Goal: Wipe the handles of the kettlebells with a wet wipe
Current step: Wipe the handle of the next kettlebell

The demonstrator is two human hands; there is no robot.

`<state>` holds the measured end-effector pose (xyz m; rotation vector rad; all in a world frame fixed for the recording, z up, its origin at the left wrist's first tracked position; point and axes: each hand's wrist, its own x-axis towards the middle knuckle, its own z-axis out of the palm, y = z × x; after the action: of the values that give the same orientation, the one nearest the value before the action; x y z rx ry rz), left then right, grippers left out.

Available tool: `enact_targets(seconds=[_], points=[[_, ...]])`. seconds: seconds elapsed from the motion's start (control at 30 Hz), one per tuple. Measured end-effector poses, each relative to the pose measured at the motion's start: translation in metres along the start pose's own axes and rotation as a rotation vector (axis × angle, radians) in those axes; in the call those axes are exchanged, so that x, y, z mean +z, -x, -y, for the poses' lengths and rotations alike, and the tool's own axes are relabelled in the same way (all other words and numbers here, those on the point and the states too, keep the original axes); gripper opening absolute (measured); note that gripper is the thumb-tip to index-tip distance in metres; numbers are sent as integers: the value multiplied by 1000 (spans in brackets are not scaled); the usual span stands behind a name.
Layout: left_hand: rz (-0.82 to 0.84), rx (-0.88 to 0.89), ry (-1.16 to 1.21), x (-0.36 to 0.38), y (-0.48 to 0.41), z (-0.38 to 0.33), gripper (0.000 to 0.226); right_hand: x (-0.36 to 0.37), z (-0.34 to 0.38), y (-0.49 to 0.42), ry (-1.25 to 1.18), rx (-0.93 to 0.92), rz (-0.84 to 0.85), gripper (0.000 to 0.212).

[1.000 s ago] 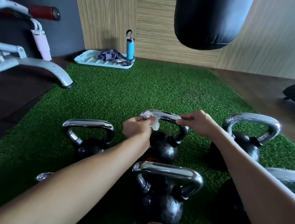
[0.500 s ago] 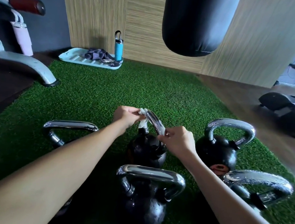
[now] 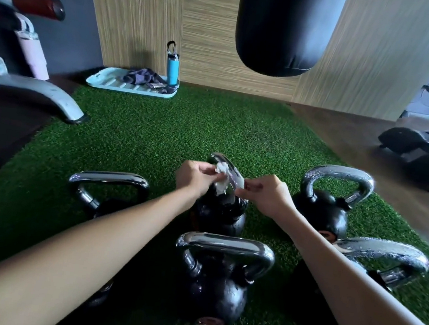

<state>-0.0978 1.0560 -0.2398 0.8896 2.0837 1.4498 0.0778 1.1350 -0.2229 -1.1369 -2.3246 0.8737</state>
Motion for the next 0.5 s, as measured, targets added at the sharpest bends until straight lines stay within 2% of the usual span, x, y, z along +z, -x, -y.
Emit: enact_targets(seconds=[0.13, 0.2, 0.27, 0.37, 0.5], points=[[116, 55, 13, 5, 33, 5, 21, -8, 2, -1, 53, -18, 108, 32], [93, 53, 27, 3, 29, -2, 24, -17, -1, -5, 43, -25, 206, 22], [78, 34, 10, -1, 24, -11, 33, -23, -5, -6, -20, -18, 266, 27], [111, 47, -64, 1, 25, -8, 32, -21, -11, -7, -65, -14, 244, 29], [241, 87, -175, 8, 35, 5, 25, -20, -11, -6, -112, -3, 213, 34]])
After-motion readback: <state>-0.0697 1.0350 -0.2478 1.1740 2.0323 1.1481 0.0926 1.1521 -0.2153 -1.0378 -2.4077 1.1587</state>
